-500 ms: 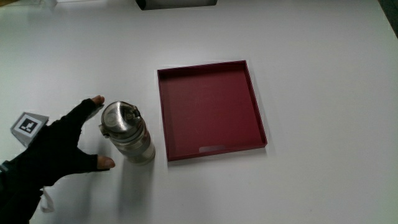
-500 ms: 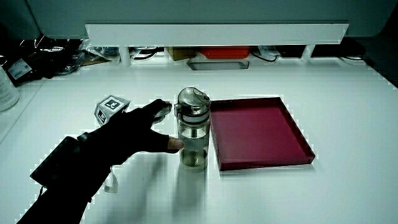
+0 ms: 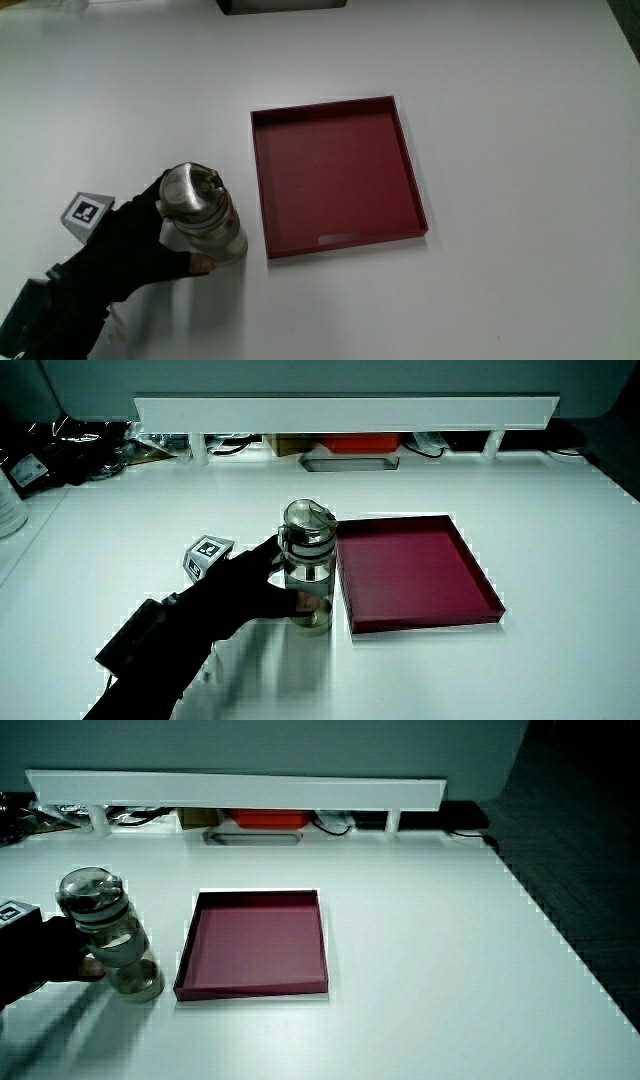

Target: Pick bottle

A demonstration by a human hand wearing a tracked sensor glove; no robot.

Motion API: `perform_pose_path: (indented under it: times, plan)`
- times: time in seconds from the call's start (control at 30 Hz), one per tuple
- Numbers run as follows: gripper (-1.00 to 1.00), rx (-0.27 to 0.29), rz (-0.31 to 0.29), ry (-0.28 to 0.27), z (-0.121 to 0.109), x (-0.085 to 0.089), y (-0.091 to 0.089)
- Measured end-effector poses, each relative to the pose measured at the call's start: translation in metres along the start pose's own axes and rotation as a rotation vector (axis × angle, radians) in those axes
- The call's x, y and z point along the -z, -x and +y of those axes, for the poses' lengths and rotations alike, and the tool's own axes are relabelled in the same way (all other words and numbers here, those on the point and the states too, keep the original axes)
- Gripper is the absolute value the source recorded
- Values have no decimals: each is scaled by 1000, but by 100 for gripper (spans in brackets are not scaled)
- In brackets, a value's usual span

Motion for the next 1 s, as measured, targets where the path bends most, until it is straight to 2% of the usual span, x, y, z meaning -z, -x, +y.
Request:
perform_pose_path:
  times: [0.03, 0.07, 0.13, 0.17, 0.23, 0.37, 0.53, 0.57, 0.73, 0.9, 0.97, 1.0]
  plan:
    - [0, 7, -21, -2, 1, 2, 0]
    - [0, 12, -7, -5, 2, 4, 3]
    - [0, 25, -30, -2, 3, 7, 4]
    - [0, 12, -58, 0, 3, 10, 2]
    - [0, 13, -38, -6, 3, 11, 5]
    - [0, 20, -73, -16, 5, 16, 6]
    - [0, 28, -72, -21, 4, 17, 7]
    - [0, 16, -91, -23, 3, 18, 4]
    - [0, 38, -77, -55, 4, 18, 6]
    - [26, 59, -87, -97, 1, 20, 5]
    - [37, 57, -66, -128, 0, 19, 6]
    - [42, 84, -71, -139, -1, 19, 4]
